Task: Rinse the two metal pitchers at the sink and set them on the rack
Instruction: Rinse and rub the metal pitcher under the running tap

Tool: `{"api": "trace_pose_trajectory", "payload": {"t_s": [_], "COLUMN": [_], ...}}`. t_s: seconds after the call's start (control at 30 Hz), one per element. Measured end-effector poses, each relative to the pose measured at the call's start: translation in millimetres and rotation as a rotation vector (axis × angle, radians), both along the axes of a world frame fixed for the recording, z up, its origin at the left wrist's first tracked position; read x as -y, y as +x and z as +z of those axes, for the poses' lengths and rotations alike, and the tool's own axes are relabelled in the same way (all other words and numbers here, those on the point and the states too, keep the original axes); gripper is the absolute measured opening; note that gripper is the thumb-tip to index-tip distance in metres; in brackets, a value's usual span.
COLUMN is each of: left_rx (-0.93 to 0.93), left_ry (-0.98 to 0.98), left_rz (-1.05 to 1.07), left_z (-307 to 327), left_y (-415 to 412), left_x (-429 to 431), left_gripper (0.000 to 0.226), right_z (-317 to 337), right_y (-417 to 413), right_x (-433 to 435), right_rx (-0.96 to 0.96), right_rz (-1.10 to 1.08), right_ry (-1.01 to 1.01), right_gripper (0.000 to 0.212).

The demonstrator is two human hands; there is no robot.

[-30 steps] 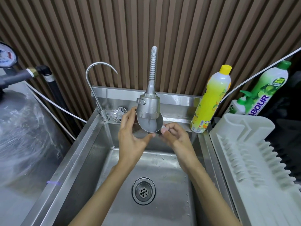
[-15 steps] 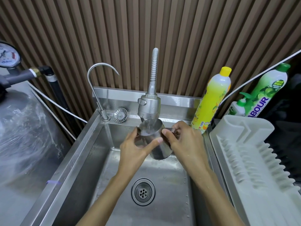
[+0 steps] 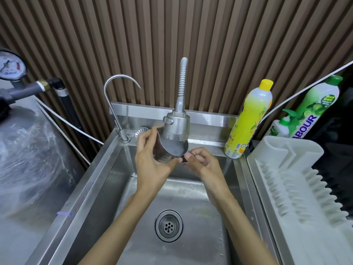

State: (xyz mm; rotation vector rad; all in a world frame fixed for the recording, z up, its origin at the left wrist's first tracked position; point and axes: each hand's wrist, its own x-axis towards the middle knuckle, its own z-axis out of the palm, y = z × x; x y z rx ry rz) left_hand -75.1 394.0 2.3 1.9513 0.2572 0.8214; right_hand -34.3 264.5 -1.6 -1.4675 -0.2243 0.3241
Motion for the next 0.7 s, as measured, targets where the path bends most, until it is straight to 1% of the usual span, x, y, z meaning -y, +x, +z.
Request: {"api": "trace_pose_trajectory", "payload": {"t_s": [0.1, 0.13, 0.23, 0.33, 0.4, 0.47, 0.5, 0.57, 0.63, 0.7], "left_rx": [-0.076, -0.096, -0.192, -0.277, -0.276, -0.248, -0.234, -0.181, -0.108, -0.061], "left_ry": [-0.019, -0.028, -0.047, -0.111, -0.184, -0.261, -0.293, -0.354, -0.416, -0.383], "left_rz": [0.101, 0.118, 0.107, 0.041, -0.026, -0.104, -0.139, -0.182, -0.185, -0.14], "left_z": [-2, -3, -8, -13, -14, -15, -15, -18, -18, -18], "left_y": [-5, -6, -10, -10, -9, -6, -4, 1, 6, 10], "left_x": [-3, -3, 1, 5, 7, 9, 10, 10, 11, 10], "left_gripper": [0.099, 0.099, 0.085, 0.078, 0.063, 0.048, 0.046, 0.055, 0.073, 0.09], "right_z": [5, 8, 15, 22, 29, 36, 37, 36, 30, 22], "right_y": [-4, -5, -6, -4, -4, -8, -10, -12, -7, -2], "right_x": [-3, -2, 1, 6, 10, 13, 13, 14, 15, 14], "right_rx": [-0.012, -0.007, 0.053, 0.19, 0.326, 0.428, 0.454, 0.442, 0.358, 0.237], "right_rz": [-0.039, -0.059, -0.141, -0.221, -0.25, -0.262, -0.267, -0.256, -0.211, -0.139], "right_ry": [-0.018, -0.047, -0.201, -0.445, -0.615, -0.723, -0.735, -0.661, -0.51, -0.318], "right_gripper": [0.013, 0.013, 0.017, 0.023, 0.025, 0.023, 0.021, 0.017, 0.018, 0.019]}}
